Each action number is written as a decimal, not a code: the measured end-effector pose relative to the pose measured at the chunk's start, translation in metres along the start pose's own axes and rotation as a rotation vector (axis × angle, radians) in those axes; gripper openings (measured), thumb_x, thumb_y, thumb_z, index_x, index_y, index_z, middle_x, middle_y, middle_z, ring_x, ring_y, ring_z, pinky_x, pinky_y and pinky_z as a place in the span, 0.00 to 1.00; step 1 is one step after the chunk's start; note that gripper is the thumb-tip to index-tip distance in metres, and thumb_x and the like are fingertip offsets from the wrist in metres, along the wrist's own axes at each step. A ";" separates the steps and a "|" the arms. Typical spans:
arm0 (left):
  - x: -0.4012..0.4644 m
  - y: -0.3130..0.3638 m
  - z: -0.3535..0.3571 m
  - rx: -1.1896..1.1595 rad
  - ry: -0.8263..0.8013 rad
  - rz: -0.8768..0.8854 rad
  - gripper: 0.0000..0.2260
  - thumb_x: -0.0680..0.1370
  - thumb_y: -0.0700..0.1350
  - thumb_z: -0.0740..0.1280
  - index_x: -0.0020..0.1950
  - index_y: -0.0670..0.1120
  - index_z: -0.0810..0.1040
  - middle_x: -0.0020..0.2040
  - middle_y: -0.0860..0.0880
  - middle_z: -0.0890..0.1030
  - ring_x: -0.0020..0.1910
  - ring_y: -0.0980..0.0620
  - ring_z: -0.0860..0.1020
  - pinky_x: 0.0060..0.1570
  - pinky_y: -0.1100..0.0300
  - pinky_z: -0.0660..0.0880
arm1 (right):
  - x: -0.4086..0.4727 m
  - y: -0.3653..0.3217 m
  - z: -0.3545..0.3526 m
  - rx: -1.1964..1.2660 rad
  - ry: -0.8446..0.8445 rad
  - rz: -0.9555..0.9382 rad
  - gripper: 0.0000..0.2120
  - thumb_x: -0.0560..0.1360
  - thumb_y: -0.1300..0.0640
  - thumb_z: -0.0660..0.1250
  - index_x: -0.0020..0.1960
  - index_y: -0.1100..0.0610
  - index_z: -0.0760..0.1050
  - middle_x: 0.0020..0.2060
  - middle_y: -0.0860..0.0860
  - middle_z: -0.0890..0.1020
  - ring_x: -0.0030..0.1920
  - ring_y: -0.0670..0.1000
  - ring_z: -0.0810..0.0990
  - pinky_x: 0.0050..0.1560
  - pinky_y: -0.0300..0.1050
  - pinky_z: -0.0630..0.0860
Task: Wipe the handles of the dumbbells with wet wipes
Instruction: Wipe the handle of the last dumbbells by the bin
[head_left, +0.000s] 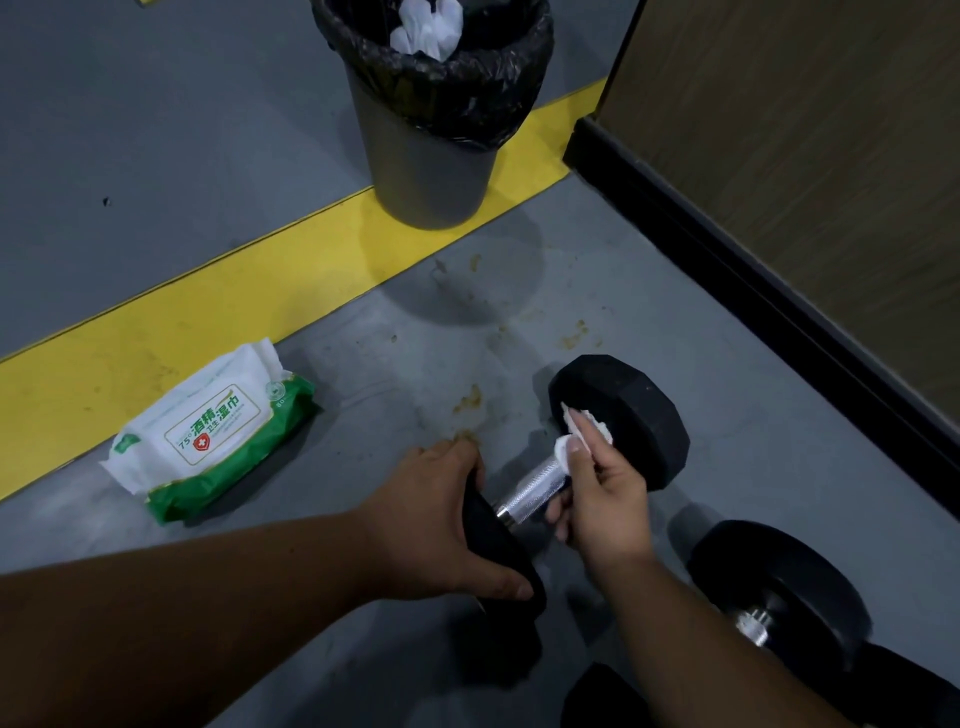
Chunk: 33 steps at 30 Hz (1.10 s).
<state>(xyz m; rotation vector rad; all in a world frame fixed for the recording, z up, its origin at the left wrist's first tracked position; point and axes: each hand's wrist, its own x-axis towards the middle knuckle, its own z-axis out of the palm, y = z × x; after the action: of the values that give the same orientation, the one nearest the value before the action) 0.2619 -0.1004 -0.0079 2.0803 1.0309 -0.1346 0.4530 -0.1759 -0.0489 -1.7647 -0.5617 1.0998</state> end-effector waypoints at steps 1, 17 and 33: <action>0.000 0.000 0.000 0.002 0.001 0.004 0.38 0.50 0.77 0.70 0.49 0.56 0.66 0.48 0.58 0.71 0.48 0.55 0.70 0.48 0.56 0.71 | -0.005 0.004 0.006 -0.008 -0.035 0.011 0.15 0.83 0.55 0.62 0.65 0.40 0.78 0.23 0.56 0.74 0.21 0.51 0.70 0.21 0.40 0.68; 0.000 0.002 0.000 0.019 0.011 0.015 0.36 0.55 0.73 0.77 0.50 0.53 0.68 0.47 0.56 0.72 0.48 0.54 0.70 0.47 0.56 0.70 | -0.016 0.011 0.012 -0.218 -0.324 -0.120 0.14 0.80 0.60 0.68 0.59 0.42 0.81 0.50 0.35 0.85 0.56 0.37 0.82 0.59 0.33 0.75; -0.005 0.008 0.013 0.104 0.062 -0.019 0.38 0.50 0.77 0.67 0.49 0.55 0.64 0.49 0.57 0.66 0.48 0.53 0.68 0.47 0.57 0.69 | -0.004 0.002 -0.017 -0.113 -0.136 -0.061 0.13 0.80 0.55 0.67 0.62 0.42 0.81 0.31 0.49 0.77 0.27 0.46 0.70 0.30 0.38 0.69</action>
<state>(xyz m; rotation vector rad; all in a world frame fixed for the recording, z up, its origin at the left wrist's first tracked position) 0.2670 -0.1156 -0.0095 2.1810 1.1020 -0.1361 0.4660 -0.1879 -0.0470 -1.7653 -0.7692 1.1709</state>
